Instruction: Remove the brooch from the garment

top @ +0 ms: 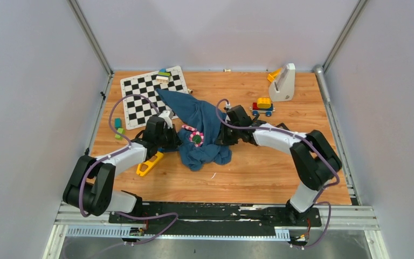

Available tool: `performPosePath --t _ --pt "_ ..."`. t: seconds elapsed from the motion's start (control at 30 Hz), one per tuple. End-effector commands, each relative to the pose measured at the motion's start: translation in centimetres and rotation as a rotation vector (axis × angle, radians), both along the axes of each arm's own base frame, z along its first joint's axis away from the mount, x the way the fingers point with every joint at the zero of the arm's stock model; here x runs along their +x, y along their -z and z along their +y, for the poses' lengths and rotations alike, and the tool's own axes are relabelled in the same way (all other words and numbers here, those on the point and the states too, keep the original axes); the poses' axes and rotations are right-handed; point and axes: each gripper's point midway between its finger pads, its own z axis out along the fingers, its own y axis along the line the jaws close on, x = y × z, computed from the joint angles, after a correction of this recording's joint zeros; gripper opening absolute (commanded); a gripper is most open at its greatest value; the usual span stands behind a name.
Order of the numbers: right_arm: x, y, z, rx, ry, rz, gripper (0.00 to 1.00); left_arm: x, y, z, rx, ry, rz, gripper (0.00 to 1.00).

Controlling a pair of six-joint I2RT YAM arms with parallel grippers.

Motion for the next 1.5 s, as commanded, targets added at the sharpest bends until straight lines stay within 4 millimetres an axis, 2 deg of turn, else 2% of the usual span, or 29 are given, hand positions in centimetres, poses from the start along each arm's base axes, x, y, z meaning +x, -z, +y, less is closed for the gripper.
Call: performPosePath --t 0.0,0.03,0.07,0.1,0.13,0.2,0.23,0.33,0.47,0.53,0.57,0.63,0.73,0.8,0.87,0.9,0.93,1.03,1.13,1.23,1.37,1.43,1.47 --pt "1.0 -7.6 -0.1 0.146 -0.012 -0.265 0.00 0.7 -1.9 1.0 0.045 -0.034 -0.057 0.01" --pt "1.0 -9.3 -0.2 0.173 -0.027 -0.316 0.00 0.8 -2.3 1.0 0.044 -0.032 -0.067 0.02" --pt "0.7 -10.9 -0.2 0.200 -0.046 -0.363 0.00 0.4 -2.5 1.2 0.050 -0.037 -0.063 0.07" --pt "0.6 -13.3 -0.1 0.243 -0.065 -0.438 0.00 0.4 -2.9 1.3 0.050 -0.039 -0.067 0.12" --pt "0.3 -15.0 -0.1 0.273 -0.082 -0.490 0.00 0.0 -3.4 1.5 0.052 -0.043 -0.068 0.21" --pt "-0.3 -17.9 0.0 0.316 -0.125 -0.582 0.00 -0.3 -5.0 1.7 0.045 -0.051 -0.086 0.33" --pt "-0.4 -18.9 -0.2 0.321 -0.130 -0.609 0.00 -0.7 -5.4 1.9 0.046 -0.054 -0.079 0.40" --pt "-1.0 -19.8 -0.5 0.309 -0.144 -0.599 0.00 -1.6 -8.4 2.6 0.028 -0.086 -0.135 0.48" --pt "-4.8 -17.1 -0.1 0.346 -0.240 -0.409 0.00 -2.6 -10.0 3.2 0.028 -0.108 -0.127 0.52" --pt "-7.5 -14.9 0.2 0.386 -0.289 -0.282 0.00 -2.8 -9.9 2.9 0.037 -0.086 -0.106 0.53" --pt "-9.4 -12.7 -0.1 0.376 -0.283 -0.192 0.00 -2.9 -9.8 2.3 0.033 -0.056 -0.105 0.54" --pt "-11.5 -9.4 -1.2 0.321 -0.251 -0.095 0.01 -2.7 -9.1 1.1 0.035 -0.004 -0.085 0.54" --pt "-12.1 -5.5 -4.0 0.184 -0.123 -0.008 0.03 -2.4 -8.4 -0.1 0.050 0.040 -0.062 0.54" --pt "-11.6 -3.0 -6.2 0.046 -0.033 0.017 0.11 -2.1 -7.4 -0.7 0.046 0.062 -0.039 0.55" --pt "-10.5 -1.8 -7.8 -0.072 0.035 0.016 0.28 -1.5 -6.2 -1.3 0.035 0.067 -0.028 0.55" --pt "-10.1 -1.9 -8.0 -0.097 0.035 0.005 0.40 -1.1 -5.3 -1.6 0.035 0.073 -0.014 0.55" --pt "-9.4 -2.4 -7.7 -0.103 0.031 -0.013 0.47 -1.0 -4.9 -1.8 0.036 0.081 -0.008 0.54" --pt "-7.0 -4.9 -6.3 -0.088 0.015 -0.091 0.57 -0.4 -3.3 -2.2 0.037 0.087 0.017 0.55" --pt "-4.3 -7.8 -4.3 -0.065 -0.016 -0.165 0.64 -0.1 -2.7 -2.7 0.019 0.082 0.030 0.56" --pt "-1.0 -10.4 -2.1 -0.052 -0.035 -0.236 0.64 0.1 -2.8 -2.8 0.008 0.074 0.033 0.55" --pt "1.8 -10.2 1.1 -0.025 -0.117 -0.258 0.62 0.0 -2.6 -2.5 0.005 0.053 0.028 0.50" --pt "2.5 -9.6 2.9 0.011 -0.192 -0.282 0.60 -0.2 -2.3 -2.4 -0.002 0.048 0.039 0.41" --pt "2.9 -9.3 3.7 0.030 -0.218 -0.297 0.59 -0.3 -2.2 -2.3 -0.003 0.043 0.043 0.28"
